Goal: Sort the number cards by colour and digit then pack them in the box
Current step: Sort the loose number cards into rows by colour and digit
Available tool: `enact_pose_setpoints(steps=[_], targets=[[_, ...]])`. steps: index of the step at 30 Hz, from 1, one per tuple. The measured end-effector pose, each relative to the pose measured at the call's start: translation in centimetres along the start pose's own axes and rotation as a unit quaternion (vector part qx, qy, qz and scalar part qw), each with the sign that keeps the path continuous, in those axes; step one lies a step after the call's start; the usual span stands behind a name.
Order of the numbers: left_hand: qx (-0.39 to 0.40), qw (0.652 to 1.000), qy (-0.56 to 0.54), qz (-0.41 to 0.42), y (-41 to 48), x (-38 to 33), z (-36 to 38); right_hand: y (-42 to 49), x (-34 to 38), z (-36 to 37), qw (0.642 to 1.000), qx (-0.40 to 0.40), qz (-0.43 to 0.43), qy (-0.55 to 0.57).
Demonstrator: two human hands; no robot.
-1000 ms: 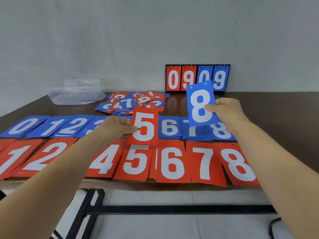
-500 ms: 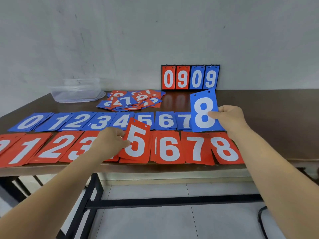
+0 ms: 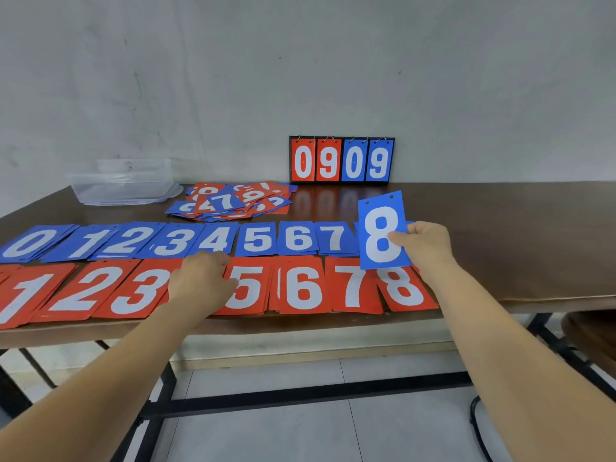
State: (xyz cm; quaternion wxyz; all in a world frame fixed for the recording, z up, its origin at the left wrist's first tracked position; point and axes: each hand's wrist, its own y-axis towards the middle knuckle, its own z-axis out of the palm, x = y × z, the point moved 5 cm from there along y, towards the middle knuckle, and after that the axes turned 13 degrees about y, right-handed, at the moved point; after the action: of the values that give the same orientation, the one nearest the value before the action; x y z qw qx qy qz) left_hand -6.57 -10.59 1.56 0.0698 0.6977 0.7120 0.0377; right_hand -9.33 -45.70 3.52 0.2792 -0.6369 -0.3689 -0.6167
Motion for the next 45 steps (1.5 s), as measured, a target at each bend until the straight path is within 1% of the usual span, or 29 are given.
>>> enact_pose_setpoints(steps=[7, 12, 17, 20, 23, 27, 30, 33, 36, 39, 42, 45], targets=[[-0.031, 0.999, -0.015, 0.036, 1.2, -3.5, -0.4, 3.6, 0.0, -0.9, 0.997, -0.016, -0.004, -0.072], [-0.045, 0.997, -0.038, 0.046, 2.4, -6.0, -0.2, 7.0, -0.6, -1.5, 0.995, -0.034, 0.025, -0.089], [-0.040, 0.998, -0.032, 0.044, 4.4, -7.7, 0.5, 10.1, -1.9, 1.0, 0.992, 0.006, 0.047, -0.115], [-0.042, 0.998, -0.030, 0.046, 5.7, -8.2, 0.9, 11.8, -3.1, 2.4, 0.986, 0.016, 0.046, -0.157], [-0.048, 0.998, -0.028, 0.044, 6.7, -8.3, 1.1, 13.0, -4.5, 3.1, 0.972, 0.021, 0.035, -0.231], [-0.058, 0.997, -0.020, 0.040, 7.8, -8.2, 1.3, 13.3, -4.9, 3.0, 0.934, 0.020, 0.004, -0.357], [-0.054, 0.998, -0.007, 0.035, 8.5, -8.3, 1.4, 13.1, -4.4, 2.9, 0.916, 0.027, -0.012, -0.401], [-0.055, 0.998, -0.012, 0.039, 9.2, -8.7, 1.3, 13.2, -4.2, 3.2, 0.912, 0.038, -0.014, -0.408], [-0.054, 0.998, -0.014, 0.043, 9.9, -8.9, 1.3, 13.4, -4.1, 4.2, 0.920, 0.048, -0.020, -0.387], [-0.051, 0.997, -0.012, 0.049, 10.5, -8.7, 1.3, 12.9, -3.1, 6.3, 0.933, 0.085, -0.041, -0.348], [-0.050, 0.997, -0.009, 0.052, 11.3, -7.9, 1.3, 11.8, -1.8, 9.0, 0.929, 0.130, -0.069, -0.338], [-0.050, 0.997, 0.005, 0.052, 12.5, -6.4, 1.1, 10.9, -0.7, 12.0, 0.929, 0.147, -0.095, -0.326]])
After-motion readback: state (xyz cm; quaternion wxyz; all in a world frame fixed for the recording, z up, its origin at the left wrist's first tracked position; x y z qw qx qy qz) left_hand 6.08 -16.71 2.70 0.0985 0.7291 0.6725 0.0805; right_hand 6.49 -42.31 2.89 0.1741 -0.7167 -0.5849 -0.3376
